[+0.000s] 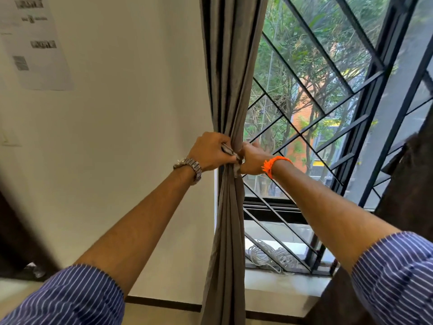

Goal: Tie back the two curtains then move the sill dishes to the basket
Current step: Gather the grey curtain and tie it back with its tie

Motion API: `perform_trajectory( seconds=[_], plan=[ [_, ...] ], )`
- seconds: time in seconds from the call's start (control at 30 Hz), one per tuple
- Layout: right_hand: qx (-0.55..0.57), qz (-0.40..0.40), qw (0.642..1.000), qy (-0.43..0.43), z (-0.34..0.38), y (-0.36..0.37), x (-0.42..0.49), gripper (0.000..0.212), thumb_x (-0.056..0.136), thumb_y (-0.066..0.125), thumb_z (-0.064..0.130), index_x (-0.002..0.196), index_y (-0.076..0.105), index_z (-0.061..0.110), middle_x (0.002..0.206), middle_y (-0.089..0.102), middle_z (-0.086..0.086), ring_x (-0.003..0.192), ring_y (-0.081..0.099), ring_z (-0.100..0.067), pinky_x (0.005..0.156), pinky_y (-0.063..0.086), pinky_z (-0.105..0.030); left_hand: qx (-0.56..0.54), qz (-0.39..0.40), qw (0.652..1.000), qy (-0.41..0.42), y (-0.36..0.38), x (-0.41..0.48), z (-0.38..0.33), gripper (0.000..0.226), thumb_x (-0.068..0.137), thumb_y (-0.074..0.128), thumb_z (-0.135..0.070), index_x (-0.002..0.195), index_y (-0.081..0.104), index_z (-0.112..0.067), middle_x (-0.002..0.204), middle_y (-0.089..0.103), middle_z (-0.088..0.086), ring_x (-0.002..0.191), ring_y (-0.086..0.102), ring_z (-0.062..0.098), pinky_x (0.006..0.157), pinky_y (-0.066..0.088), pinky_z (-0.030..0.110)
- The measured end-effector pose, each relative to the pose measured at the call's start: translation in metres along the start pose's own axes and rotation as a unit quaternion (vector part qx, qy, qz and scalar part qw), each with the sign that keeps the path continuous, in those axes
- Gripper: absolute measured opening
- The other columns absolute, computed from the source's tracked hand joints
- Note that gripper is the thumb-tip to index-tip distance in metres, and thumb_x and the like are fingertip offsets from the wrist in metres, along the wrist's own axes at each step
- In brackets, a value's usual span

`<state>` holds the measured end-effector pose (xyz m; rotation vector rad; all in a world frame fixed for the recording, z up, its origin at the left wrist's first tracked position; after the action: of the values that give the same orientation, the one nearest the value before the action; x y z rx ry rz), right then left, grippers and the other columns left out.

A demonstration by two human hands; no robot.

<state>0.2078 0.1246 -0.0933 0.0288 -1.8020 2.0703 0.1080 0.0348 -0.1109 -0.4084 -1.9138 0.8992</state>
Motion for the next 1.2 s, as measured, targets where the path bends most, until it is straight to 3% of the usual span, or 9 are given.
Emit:
perform_trajectory(
  seconds=[0.03,0.13,0.23,0.47,0.67,0.8,0.87,0.97,1.2],
  plan=[
    [0.066,-0.009,0.998,0.022,0.002,-0.011,-0.005,0.043,0.095,0.041,-0.010,0.130,0.028,-0.033,0.146,0.032,-0.035,0.139,0.027,-0.044,0.117,0.021,-0.046,-0.007,0.012,1.000,-0.004,0.002,0.002,0.001,0.028,0.063,0.082,-0.041,0.068,0.068,-0.016,0.067,0.067,-0.002,0.062,0.060,0.014,0.054,0.043,0.027],
    [0.025,0.075,0.996,-0.028,-0.034,0.030,0.026,0.037,0.086,0.066,0.010,0.120,0.061,-0.004,0.122,0.061,-0.021,0.120,0.056,-0.034,0.097,0.048,-0.038,-0.036,0.023,0.999,-0.019,0.008,0.001,0.004,0.028,0.066,0.081,-0.040,0.068,0.068,-0.015,0.069,0.067,0.000,0.065,0.062,0.016,0.056,0.047,0.029],
    [0.131,0.079,0.988,-0.007,-0.047,0.050,0.030,0.038,0.072,0.080,0.020,0.108,0.068,0.012,0.111,0.065,-0.011,0.104,0.062,-0.025,0.090,0.053,-0.040,-0.068,0.016,0.997,-0.035,0.013,0.002,0.007,0.028,0.070,0.081,-0.036,0.067,0.065,-0.013,0.068,0.066,0.004,0.064,0.059,0.020,0.055,0.043,0.029],
    [0.226,-0.245,0.943,-0.013,-0.052,0.062,0.004,0.049,0.071,0.076,0.028,0.105,0.043,0.017,0.082,0.059,-0.005,0.064,0.061,-0.024,0.056,0.053,-0.037,-0.182,-0.012,0.974,-0.132,0.023,-0.002,0.018,0.027,0.070,0.080,-0.024,0.063,0.058,-0.010,0.060,0.059,0.004,0.058,0.053,0.016,0.053,0.044,0.029],
    [0.001,-0.325,0.936,-0.135,-0.047,0.066,-0.004,0.014,0.087,0.062,0.020,0.098,0.064,0.012,0.093,0.060,-0.005,0.077,0.061,-0.023,0.055,0.054,-0.038,-0.258,0.061,0.953,-0.146,0.024,0.003,0.017,0.024,0.072,0.084,-0.021,0.068,0.065,-0.006,0.065,0.066,0.009,0.058,0.063,0.017,0.053,0.049,0.021],
    [0.013,-0.330,0.929,-0.166,-0.051,0.063,-0.002,0.009,0.090,0.060,0.012,0.092,0.068,0.010,0.085,0.064,-0.006,0.068,0.061,-0.024,0.054,0.054,-0.039,-0.314,0.085,0.923,-0.203,0.025,0.005,0.027,0.028,0.075,0.082,-0.026,0.090,0.071,-0.005,0.084,0.073,0.008,0.071,0.069,0.016,0.055,0.051,0.021],
    [0.053,-0.313,0.935,-0.159,-0.054,0.064,0.000,0.010,0.090,0.057,0.011,0.091,0.067,0.010,0.086,0.062,-0.005,0.066,0.060,-0.023,0.056,0.053,-0.039,-0.353,0.081,0.902,-0.235,0.031,0.005,0.029,0.029,0.076,0.082,-0.022,0.095,0.073,-0.003,0.090,0.074,0.011,0.082,0.072,0.023,0.067,0.060,0.032],
    [0.104,-0.295,0.938,-0.152,-0.067,0.068,-0.002,0.006,0.088,0.059,0.007,0.090,0.064,0.008,0.087,0.060,-0.004,0.067,0.058,-0.023,0.059,0.053,-0.037,-0.387,0.055,0.885,-0.251,0.032,0.007,0.033,0.022,0.073,0.083,-0.013,0.088,0.075,0.001,0.083,0.075,0.015,0.079,0.072,0.026,0.080,0.060,0.043],
    [0.154,-0.286,0.937,-0.126,-0.092,0.066,-0.015,0.004,0.085,0.063,0.000,0.082,0.061,0.002,0.080,0.058,-0.008,0.065,0.053,-0.022,0.059,0.052,-0.034,-0.316,0.002,0.909,-0.272,0.034,0.006,0.033,0.016,0.069,0.087,-0.018,0.071,0.074,-0.010,0.073,0.075,0.010,0.071,0.075,0.025,0.076,0.061,0.043]
  ],
)
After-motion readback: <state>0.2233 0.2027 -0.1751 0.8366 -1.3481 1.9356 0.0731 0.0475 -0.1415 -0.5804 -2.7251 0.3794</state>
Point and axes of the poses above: each hand's wrist, its own x-axis towards the middle knuckle, its own y-axis out of the palm, z = x × y, the point moved 4 cm from there along x, towards the middle knuckle
